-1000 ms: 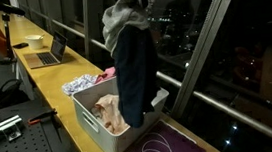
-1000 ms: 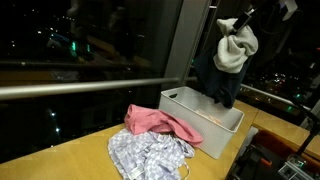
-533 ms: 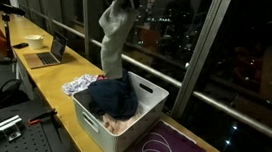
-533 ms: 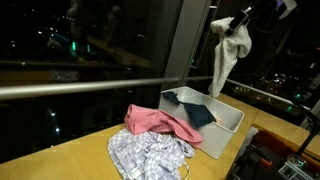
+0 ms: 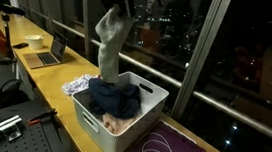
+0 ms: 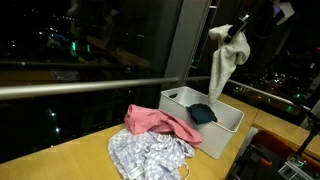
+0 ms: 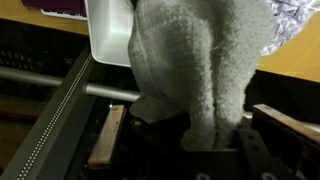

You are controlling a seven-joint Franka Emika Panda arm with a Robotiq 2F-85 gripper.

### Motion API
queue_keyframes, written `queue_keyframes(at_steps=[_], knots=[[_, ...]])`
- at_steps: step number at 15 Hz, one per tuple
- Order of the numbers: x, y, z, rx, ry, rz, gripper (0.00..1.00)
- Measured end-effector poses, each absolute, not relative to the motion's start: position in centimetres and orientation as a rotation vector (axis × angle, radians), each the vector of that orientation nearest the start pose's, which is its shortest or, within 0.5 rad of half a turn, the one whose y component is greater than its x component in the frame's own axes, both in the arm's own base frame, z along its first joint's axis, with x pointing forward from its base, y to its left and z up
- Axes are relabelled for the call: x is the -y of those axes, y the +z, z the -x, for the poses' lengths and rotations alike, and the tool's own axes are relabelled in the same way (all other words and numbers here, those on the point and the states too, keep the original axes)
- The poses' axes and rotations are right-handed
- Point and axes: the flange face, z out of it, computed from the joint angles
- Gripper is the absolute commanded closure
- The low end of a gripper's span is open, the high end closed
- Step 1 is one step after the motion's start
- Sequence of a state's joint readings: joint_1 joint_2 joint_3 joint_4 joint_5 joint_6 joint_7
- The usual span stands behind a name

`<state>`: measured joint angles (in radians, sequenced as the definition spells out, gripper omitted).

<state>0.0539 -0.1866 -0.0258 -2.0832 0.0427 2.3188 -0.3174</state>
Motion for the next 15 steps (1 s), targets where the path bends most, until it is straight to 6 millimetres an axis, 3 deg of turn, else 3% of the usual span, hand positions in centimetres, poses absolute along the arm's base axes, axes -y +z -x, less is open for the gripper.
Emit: queue_keyframes(at_steps=[5, 10, 13, 15], knots=[[-1.5, 53.4, -53.6, 0.495, -0.610, 3.057, 0.39], [-1.7, 52.9, -53.6, 0.502, -0.596, 3.057, 0.03], [-4.3, 51.9, -53.2, 0.554, -0.566, 3.046, 0.00], [-8.2, 50.3, -52.4, 0.619, -0.535, 3.027, 0.00]])
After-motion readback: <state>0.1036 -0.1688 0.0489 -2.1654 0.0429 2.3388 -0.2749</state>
